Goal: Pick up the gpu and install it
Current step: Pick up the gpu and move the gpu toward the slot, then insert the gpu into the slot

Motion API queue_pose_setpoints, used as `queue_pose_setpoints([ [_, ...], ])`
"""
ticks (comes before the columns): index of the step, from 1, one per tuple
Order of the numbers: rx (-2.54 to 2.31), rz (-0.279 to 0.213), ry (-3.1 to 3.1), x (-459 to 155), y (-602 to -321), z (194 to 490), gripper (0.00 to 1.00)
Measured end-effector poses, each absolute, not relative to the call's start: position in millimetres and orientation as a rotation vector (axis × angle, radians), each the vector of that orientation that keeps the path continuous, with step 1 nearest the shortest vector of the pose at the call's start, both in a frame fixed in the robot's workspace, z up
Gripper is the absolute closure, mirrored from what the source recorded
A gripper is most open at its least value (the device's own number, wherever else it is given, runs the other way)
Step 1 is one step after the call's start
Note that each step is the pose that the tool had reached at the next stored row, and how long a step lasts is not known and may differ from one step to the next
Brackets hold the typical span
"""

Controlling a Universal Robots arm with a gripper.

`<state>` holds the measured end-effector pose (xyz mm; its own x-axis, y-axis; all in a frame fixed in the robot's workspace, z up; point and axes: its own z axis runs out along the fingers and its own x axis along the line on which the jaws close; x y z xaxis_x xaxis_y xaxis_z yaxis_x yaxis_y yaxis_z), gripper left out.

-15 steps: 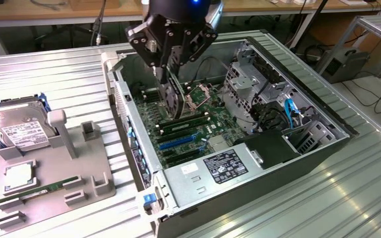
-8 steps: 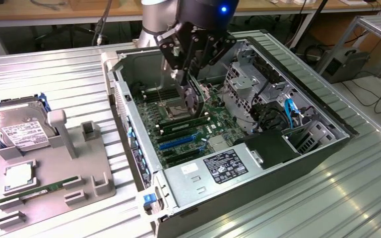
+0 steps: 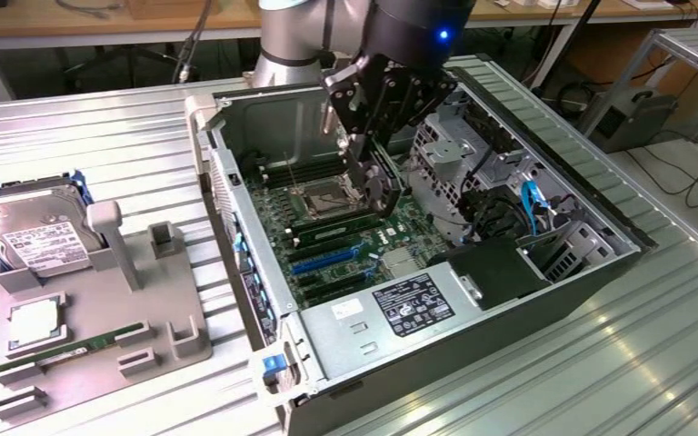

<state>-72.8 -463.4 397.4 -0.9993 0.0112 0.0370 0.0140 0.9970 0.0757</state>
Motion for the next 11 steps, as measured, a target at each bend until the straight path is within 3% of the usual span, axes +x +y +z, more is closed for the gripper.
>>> queue_pose_setpoints([
  [11,-0.02,-0.116,-3.103,-68.4,-463.2,393.6,0.74],
])
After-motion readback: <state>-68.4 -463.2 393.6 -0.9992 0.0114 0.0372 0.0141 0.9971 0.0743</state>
